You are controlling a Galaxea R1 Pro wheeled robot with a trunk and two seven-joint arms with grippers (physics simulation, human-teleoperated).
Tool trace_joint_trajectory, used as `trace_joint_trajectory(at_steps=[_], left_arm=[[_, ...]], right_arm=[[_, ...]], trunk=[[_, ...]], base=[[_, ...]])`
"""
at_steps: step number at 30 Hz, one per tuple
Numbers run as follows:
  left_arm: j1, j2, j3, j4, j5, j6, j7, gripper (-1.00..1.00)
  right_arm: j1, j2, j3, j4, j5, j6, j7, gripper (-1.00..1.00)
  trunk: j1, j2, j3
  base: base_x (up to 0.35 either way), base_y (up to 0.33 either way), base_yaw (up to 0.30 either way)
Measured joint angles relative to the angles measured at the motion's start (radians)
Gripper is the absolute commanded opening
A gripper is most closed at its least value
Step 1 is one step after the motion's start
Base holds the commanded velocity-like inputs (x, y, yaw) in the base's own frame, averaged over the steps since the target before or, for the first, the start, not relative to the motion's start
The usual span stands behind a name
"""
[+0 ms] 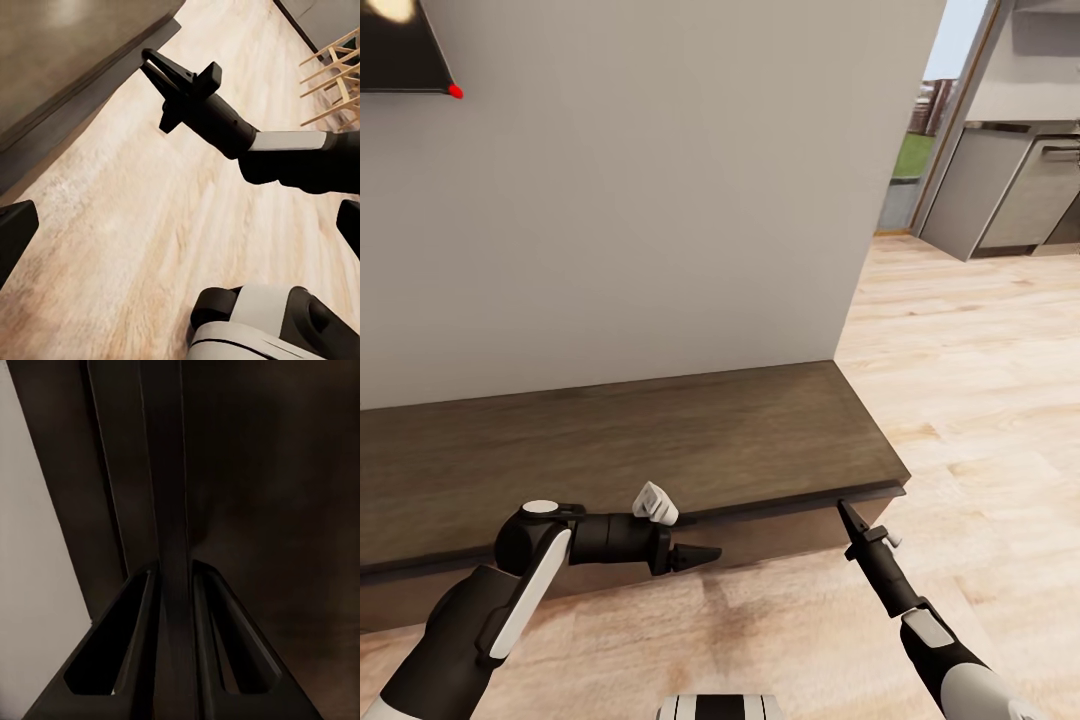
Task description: Place each of the two pumpkins and all three candles from the living room inside a cabinet in the living room (use any cabinet), then make sure every cabinet is closed, and position the cauldron so it is next to a table in the living room.
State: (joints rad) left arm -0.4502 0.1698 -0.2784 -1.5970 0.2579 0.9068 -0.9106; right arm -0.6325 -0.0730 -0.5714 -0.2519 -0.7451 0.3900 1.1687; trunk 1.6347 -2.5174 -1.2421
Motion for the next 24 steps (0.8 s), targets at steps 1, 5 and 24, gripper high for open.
trace_joint_trajectory(at_steps=[1, 5, 24], left_arm=[[0.0, 0.0, 0.0, 0.0, 0.0, 0.0, 0.0, 1.0], [0.0, 0.0, 0.0, 0.0, 0.0, 0.0, 0.0, 1.0], [0.0, 0.0, 0.0, 0.0, 0.0, 0.0, 0.0, 1.0]], right_arm=[[0.0, 0.0, 0.0, 0.0, 0.0, 0.0, 0.0, -1.0], [0.0, -0.001, 0.001, 0.0, 0.001, 0.0, 0.0, -1.0], [-0.009, -0.001, 0.0, 0.0, 0.0, 0.0, -0.017, -1.0]], trunk=[[0.0, 0.0, 0.0], [0.0, 0.0, 0.0], [0.0, 0.0, 0.0]], base=[[0.0, 0.0, 0.0], [0.0, 0.0, 0.0], [-0.021, 0.0, 0.0]])
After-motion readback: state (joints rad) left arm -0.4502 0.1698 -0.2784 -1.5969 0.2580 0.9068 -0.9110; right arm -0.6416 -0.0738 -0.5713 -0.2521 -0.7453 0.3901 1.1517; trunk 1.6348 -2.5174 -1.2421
